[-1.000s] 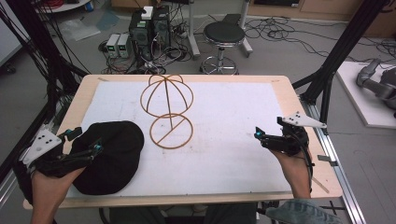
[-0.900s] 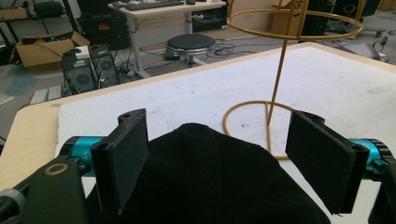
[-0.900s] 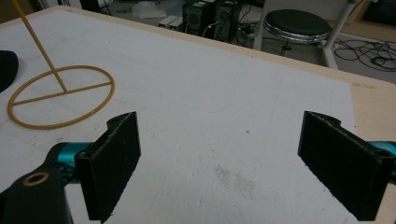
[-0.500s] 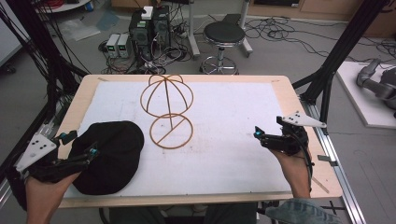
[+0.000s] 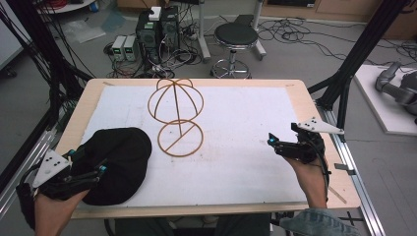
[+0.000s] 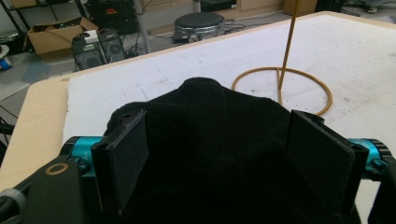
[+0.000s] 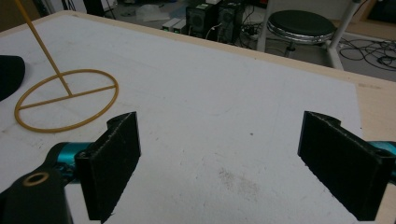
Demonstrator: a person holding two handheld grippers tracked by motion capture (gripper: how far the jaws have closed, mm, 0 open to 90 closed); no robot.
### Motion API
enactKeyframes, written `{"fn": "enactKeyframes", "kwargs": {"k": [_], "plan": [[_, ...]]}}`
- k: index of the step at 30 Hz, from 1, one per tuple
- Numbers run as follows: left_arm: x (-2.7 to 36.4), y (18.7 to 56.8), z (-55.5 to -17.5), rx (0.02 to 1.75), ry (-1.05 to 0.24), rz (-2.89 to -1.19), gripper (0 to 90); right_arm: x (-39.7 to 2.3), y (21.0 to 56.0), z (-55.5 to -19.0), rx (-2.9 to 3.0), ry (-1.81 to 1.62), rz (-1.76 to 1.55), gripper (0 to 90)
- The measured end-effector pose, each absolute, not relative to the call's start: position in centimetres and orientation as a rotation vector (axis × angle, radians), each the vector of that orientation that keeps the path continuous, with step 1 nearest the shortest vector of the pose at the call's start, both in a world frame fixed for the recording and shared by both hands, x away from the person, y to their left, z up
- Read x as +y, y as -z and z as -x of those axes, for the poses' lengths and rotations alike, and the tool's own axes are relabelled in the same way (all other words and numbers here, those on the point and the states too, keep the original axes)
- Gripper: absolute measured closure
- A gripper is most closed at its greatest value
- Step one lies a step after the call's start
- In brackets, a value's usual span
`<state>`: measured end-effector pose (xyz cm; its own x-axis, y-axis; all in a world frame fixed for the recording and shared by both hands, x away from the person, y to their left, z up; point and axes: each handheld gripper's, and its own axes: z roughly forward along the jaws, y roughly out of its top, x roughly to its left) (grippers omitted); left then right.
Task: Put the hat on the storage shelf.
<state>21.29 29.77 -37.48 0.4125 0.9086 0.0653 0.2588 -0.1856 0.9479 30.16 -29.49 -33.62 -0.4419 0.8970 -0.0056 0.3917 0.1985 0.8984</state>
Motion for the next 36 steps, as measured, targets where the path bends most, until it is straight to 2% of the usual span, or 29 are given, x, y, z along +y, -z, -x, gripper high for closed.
{"fn": "enactKeyframes", "kwargs": {"k": [4,15,21,24,25,27,29,30,31,36], "plan": [[29.6,38.2,-21.5,1.027,-0.856,-1.710,22.0,-29.4,33.6,-30.2,1.936,-1.199,-1.190,13.0],[29.9,39.6,-22.0,1.065,-0.821,-1.731,22.7,-29.2,33.7,-30.2,1.941,-1.201,-1.190,13.0],[29.9,40.2,-22.2,1.081,-0.808,-1.748,28.7,-29.2,33.7,-30.2,1.941,-1.203,-1.183,13.0],[30.0,40.4,-22.3,1.093,-0.799,-1.754,34.1,-29.2,33.6,-30.2,1.940,-1.205,-1.183,13.0],[30.0,40.5,-22.3,1.094,-0.791,-1.761,40.6,-29.2,33.6,-30.2,1.943,-1.204,-1.184,13.0],[30.0,40.6,-22.3,1.096,-0.796,-1.774,42.6,-29.2,33.7,-30.2,1.941,-1.203,-1.181,13.0],[29.9,40.7,-22.3,1.094,-0.787,-1.789,51.8,-29.2,33.6,-30.2,1.944,-1.203,-1.186,13.0],[29.9,40.7,-22.3,1.091,-0.791,-1.797,51.8,-29.2,33.6,-30.2,1.944,-1.203,-1.186,13.0],[29.8,40.7,-22.3,1.094,-0.792,-1.803,59.8,-29.2,33.6,-30.2,1.942,-1.204,-1.184,13.0],[29.5,40.7,-22.2,1.101,-0.803,-1.805,64.5,-29.2,33.6,-30.2,1.943,-1.206,-1.181,13.0]]}}
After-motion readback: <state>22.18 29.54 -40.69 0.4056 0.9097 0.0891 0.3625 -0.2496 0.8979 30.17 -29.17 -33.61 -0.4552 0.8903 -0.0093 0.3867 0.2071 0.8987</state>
